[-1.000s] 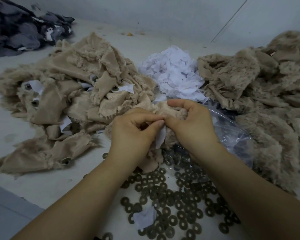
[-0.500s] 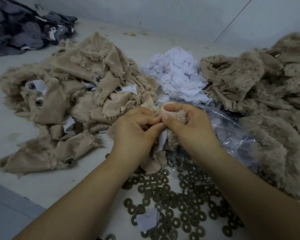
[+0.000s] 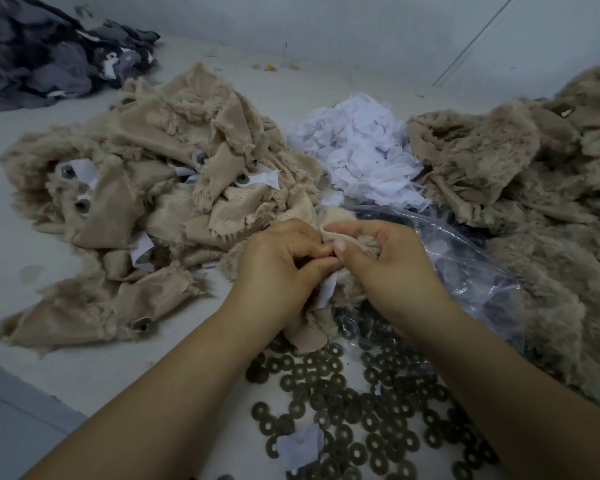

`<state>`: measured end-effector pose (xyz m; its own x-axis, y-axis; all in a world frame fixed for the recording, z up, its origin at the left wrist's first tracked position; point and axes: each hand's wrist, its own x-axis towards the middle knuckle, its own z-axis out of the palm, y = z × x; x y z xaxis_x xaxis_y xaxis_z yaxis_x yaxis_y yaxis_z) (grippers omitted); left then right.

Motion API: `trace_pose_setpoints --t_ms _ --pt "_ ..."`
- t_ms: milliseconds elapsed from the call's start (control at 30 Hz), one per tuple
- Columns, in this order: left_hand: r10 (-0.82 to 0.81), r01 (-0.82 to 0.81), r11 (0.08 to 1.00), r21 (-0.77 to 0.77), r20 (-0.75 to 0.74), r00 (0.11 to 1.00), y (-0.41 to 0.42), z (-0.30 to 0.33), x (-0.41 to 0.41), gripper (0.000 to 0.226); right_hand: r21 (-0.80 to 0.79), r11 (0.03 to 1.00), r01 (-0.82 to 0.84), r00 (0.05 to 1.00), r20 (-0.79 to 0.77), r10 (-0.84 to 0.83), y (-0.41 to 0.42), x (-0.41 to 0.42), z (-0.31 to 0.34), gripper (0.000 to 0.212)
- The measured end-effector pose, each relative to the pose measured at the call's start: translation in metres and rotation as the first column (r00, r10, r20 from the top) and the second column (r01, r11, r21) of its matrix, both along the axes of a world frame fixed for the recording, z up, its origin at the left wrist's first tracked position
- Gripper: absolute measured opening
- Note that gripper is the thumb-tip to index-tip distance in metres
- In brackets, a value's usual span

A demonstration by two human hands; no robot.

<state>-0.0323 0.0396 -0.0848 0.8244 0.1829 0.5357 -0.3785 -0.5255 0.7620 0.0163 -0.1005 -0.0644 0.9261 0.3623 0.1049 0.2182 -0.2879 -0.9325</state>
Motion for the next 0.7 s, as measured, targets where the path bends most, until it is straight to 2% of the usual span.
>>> trace_pose_setpoints --t_ms 200,333,367,433,533,600,700 --pt "-0.056 0.057 0.998 -0.037 0.008 0.998 0.005 -0.004 0.001 0.005 0.011 0.998 -0.054 0.999 0.008 0.054 -0.002 0.003 0.001 0.018" --pt "-0.023 0.031 0.987 -0.159 0.048 0.999 0.005 -0.001 0.001 0.019 0.371 0.928 -0.038 0.971 -0.207 0.122 0.002 0.002 0.001 0.017" --pt "0.004 0.005 0.984 -0.179 0.047 0.999 0.004 0.0 0.001 0.019 0.412 0.911 -0.013 0.966 -0.23 0.117 0.003 0.004 0.001 0.017" --pt "0.027 -0.026 0.977 -0.212 0.001 1.0 0.005 0.003 -0.001 0.02 0.451 0.892 0.03 0.956 -0.275 0.106 0.004 0.007 0.003 0.017" --pt "-0.054 0.021 0.982 -0.186 -0.171 0.984 0.006 0.003 -0.001 0.019 0.531 0.844 0.072 0.909 -0.383 0.164 0.003 0.01 0.005 0.02" --pt "-0.118 0.073 0.976 -0.203 -0.216 0.969 0.005 0.003 0.0 0.012 0.574 0.817 0.053 0.892 -0.395 0.22 0.001 0.01 0.004 0.017" --pt "-0.055 0.016 0.974 -0.226 -0.169 0.984 0.003 0.006 -0.001 0.014 0.462 0.886 -0.025 0.938 -0.297 0.181 -0.003 0.013 0.001 0.052"
